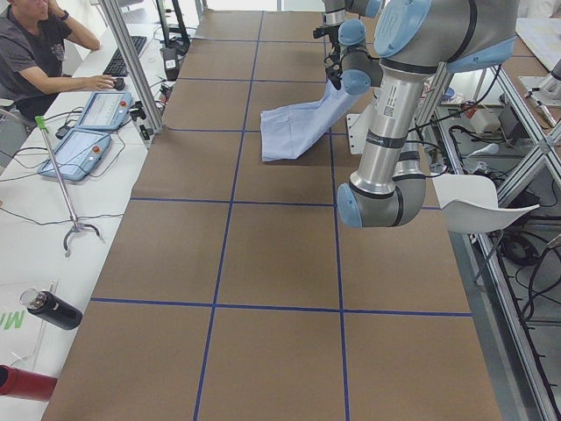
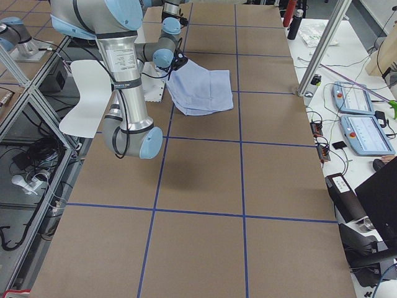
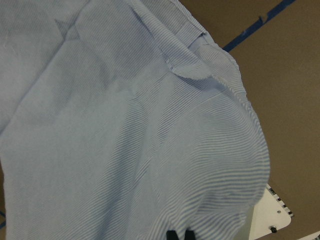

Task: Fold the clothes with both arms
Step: 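Lift both near corners with both grippers and carry them away from the robot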

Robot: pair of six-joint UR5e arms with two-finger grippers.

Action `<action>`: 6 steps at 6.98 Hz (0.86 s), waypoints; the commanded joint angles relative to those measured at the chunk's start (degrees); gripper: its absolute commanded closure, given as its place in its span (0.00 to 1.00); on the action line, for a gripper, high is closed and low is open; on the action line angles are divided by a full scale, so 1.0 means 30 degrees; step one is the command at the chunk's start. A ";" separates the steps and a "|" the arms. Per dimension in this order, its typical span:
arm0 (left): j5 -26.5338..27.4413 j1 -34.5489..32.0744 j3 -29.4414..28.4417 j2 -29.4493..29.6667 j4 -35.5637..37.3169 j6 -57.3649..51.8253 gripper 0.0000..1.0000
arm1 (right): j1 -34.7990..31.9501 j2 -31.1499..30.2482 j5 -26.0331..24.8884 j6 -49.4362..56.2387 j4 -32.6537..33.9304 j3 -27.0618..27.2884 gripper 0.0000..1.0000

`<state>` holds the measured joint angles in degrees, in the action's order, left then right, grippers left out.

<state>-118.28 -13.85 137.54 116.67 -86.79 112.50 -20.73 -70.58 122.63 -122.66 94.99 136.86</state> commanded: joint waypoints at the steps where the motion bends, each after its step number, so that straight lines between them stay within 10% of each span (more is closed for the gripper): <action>1: -0.0183 -0.0506 -0.0136 0.0074 0.0485 -0.0261 1.00 | -0.1555 0.0494 0.1543 0.0857 0.0242 -0.0032 1.00; 6: 0.0022 -0.3407 -0.2651 0.0046 0.0396 -0.0762 1.00 | -0.2404 0.4157 0.0522 0.2355 0.0213 -0.4774 1.00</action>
<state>-118.43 -22.27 132.40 116.94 -85.55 110.35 -26.94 -59.45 125.39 -117.32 95.70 125.16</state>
